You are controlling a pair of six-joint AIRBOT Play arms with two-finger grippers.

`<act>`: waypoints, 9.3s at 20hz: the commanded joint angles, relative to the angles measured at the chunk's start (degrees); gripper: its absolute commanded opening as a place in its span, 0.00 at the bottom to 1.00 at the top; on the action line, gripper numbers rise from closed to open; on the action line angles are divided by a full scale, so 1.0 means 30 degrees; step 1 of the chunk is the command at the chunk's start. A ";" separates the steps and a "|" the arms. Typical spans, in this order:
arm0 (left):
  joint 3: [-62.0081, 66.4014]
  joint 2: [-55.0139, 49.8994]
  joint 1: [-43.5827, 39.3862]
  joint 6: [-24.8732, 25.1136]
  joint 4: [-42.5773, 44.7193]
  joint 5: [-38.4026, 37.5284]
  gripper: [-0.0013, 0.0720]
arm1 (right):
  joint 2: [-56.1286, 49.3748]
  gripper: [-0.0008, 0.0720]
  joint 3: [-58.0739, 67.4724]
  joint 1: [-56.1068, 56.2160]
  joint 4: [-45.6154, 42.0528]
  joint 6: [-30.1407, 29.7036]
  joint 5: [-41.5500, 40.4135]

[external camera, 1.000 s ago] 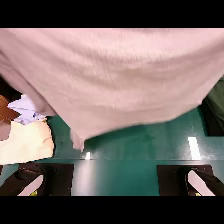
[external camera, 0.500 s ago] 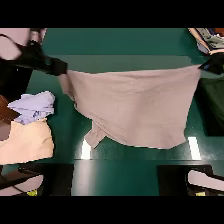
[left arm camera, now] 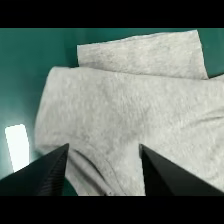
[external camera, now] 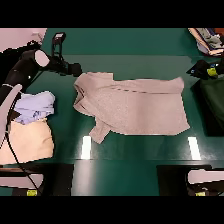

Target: Fold the shirts.

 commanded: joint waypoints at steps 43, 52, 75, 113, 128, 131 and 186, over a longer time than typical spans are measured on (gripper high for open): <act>-0.6397 0.7191 0.1705 -0.1311 0.3679 -0.6193 0.74 | 0.8918 0.44 -1.0185 0.0000 0.0175 -0.1479 0.0211; -1.3406 0.7176 0.1705 -0.3570 -0.0452 -0.1406 0.74 | 0.8918 0.44 -1.0185 0.0000 0.0182 -0.1479 0.0219; -1.4192 0.6572 0.1705 -0.3155 -0.1887 0.0189 0.53 | 0.8918 0.44 -1.0185 0.0000 0.0182 -0.1479 0.0554; -0.9653 0.6543 0.1698 -0.0838 -0.2433 -0.2725 0.04 | 0.8918 0.63 -2.0356 -0.1661 0.0102 0.0168 0.1166; -0.1341 1.1679 0.1705 -0.0437 0.1093 -0.6637 0.04 | 1.1985 0.03 -1.0695 0.2936 0.0809 -0.0525 -0.1413; 0.3060 1.3522 0.1705 -0.0335 0.1166 -0.6725 0.05 | 1.3690 0.03 -0.4750 0.2084 -0.0182 -0.0532 -0.1668; -0.2812 -0.0648 0.1705 0.0015 0.1231 -0.8517 0.75 | 0.1166 0.58 -0.5231 0.2404 -0.2382 -0.0328 0.1800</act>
